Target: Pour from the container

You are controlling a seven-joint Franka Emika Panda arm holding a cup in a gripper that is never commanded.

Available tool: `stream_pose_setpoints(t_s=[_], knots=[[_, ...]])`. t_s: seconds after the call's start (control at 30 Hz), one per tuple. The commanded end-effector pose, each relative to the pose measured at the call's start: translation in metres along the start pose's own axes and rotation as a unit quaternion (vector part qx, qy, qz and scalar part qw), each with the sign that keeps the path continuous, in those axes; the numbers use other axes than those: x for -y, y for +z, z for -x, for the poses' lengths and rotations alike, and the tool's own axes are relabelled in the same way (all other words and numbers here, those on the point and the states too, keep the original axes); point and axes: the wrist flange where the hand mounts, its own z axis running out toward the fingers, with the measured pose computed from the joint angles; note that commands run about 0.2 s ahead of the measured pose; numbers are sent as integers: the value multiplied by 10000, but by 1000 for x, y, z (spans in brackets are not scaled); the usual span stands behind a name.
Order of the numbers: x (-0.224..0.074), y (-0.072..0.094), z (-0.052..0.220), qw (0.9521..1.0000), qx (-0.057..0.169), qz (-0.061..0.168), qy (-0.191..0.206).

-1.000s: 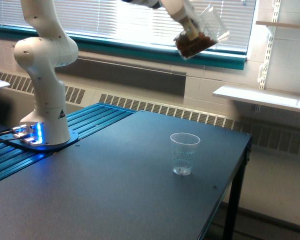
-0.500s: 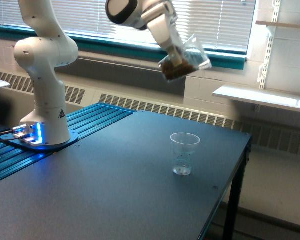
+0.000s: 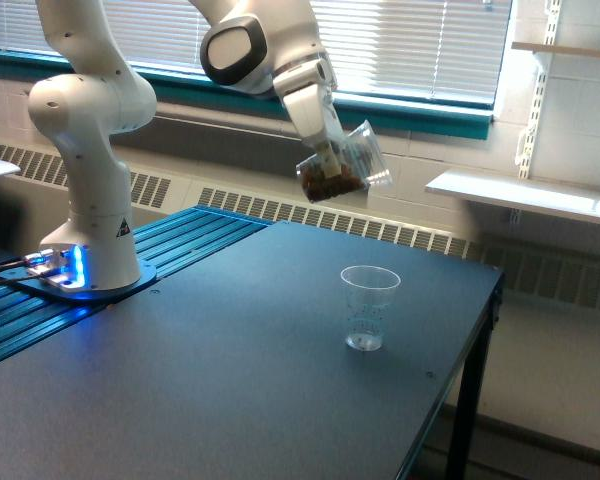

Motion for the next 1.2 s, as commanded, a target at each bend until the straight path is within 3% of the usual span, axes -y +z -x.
stream_pose_setpoints(t_s=[0.03,0.37,1.2], knots=[[10,6,10,10000,34,62,-22],[18,18,19,9988,121,395,-273],[22,43,28,9924,333,946,-707]])
